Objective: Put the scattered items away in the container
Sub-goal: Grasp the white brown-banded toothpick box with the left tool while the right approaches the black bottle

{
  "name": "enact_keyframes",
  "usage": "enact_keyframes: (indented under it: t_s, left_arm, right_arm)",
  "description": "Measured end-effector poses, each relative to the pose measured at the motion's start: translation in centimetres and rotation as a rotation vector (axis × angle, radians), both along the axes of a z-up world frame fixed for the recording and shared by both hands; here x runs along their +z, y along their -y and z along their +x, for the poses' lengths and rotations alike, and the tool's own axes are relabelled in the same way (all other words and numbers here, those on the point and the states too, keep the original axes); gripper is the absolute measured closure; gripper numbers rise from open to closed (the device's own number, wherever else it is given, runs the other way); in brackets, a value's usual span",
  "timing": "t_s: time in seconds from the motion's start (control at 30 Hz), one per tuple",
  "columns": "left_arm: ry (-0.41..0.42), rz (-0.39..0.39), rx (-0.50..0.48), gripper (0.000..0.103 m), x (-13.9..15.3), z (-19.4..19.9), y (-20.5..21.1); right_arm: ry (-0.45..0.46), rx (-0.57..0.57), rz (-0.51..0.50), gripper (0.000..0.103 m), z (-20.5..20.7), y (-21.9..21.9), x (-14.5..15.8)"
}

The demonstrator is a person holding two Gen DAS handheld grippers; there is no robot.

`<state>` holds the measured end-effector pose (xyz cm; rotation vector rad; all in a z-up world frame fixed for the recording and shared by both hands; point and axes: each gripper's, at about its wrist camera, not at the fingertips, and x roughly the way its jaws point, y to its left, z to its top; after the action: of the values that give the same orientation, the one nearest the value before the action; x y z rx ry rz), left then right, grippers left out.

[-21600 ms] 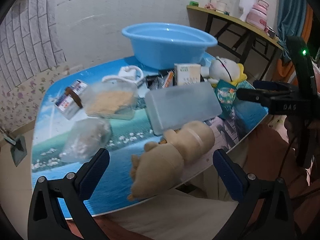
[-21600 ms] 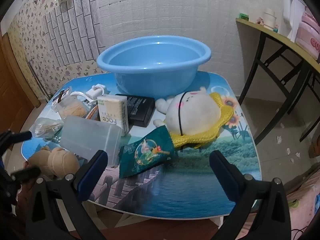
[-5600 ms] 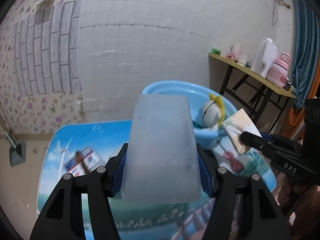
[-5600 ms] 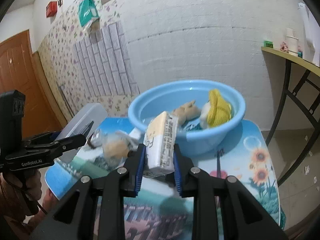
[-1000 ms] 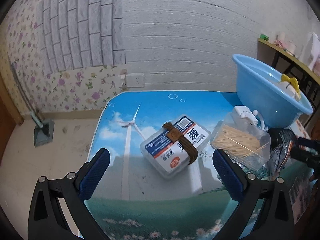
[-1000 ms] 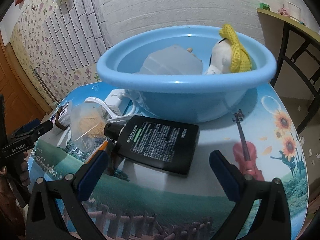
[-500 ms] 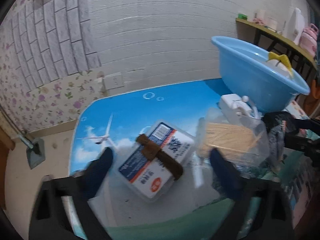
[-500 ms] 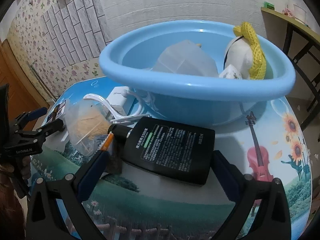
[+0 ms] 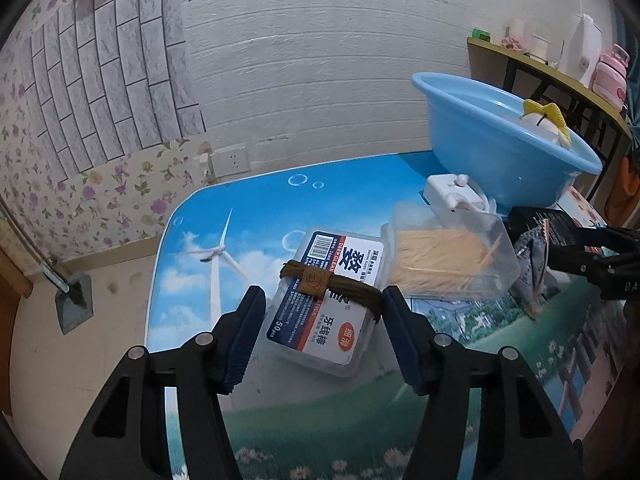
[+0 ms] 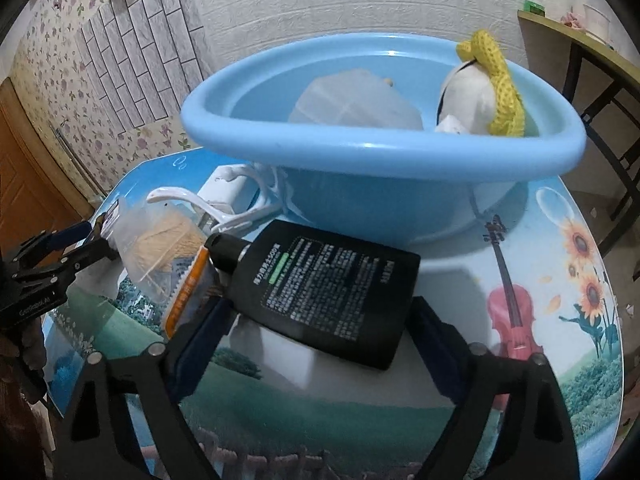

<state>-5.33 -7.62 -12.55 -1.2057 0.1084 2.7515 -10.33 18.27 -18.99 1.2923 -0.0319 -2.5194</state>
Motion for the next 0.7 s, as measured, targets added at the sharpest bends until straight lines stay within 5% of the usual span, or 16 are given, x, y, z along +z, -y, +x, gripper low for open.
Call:
enact_keyframes:
  t_s: [0.27, 0.37, 0.7]
  left_arm:
    - [0.005, -0.005, 0.022, 0.044, 0.2, 1.3, -0.2]
    - [0.006, -0.025, 0.028, 0.044, 0.2, 1.5, -0.4]
    - [0.001, -0.03, 0.024, 0.042, 0.0, 1.4, -0.1]
  right_arm:
    - [0.021, 0.006, 0.002, 0.026, 0.4, 0.0, 0.0]
    - [0.021, -0.006, -0.018, 0.012, 0.7, -0.3, 0.0]
    - [0.003, -0.031, 0.006, 0.003, -0.1, 0.6, 0.1]
